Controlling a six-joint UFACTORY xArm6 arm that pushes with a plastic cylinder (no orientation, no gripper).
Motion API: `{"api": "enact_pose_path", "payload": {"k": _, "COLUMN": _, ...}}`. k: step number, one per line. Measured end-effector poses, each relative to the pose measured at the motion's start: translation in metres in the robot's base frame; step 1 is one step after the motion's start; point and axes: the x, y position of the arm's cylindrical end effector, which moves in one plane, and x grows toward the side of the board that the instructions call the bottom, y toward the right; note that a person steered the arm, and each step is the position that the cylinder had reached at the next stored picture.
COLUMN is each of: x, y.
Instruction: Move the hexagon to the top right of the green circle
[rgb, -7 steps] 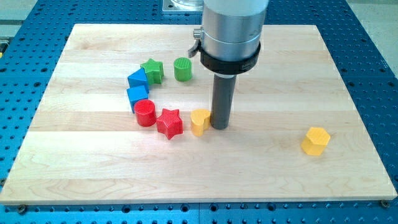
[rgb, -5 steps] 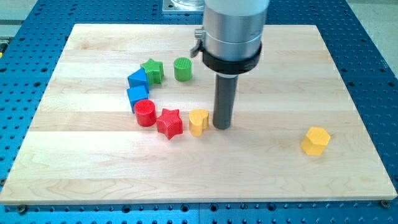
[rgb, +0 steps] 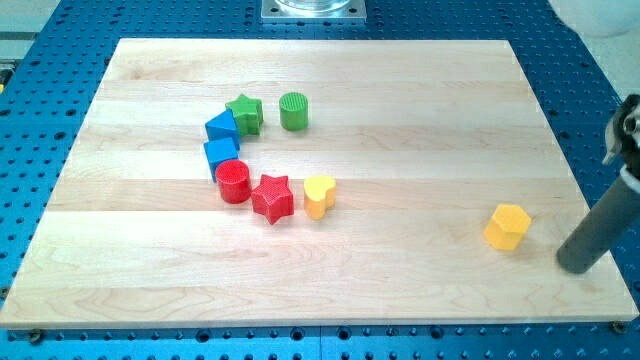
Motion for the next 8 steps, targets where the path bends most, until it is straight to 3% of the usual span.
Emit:
{"api": "enact_pose_path", "payload": {"k": 4, "x": -0.051, "y": -0.091}}
{"api": "enact_pose_path", "payload": {"k": 5, "x": -0.081, "y": -0.073}}
{"api": "enact_pose_path", "payload": {"k": 8, "x": -0.061, "y": -0.017}}
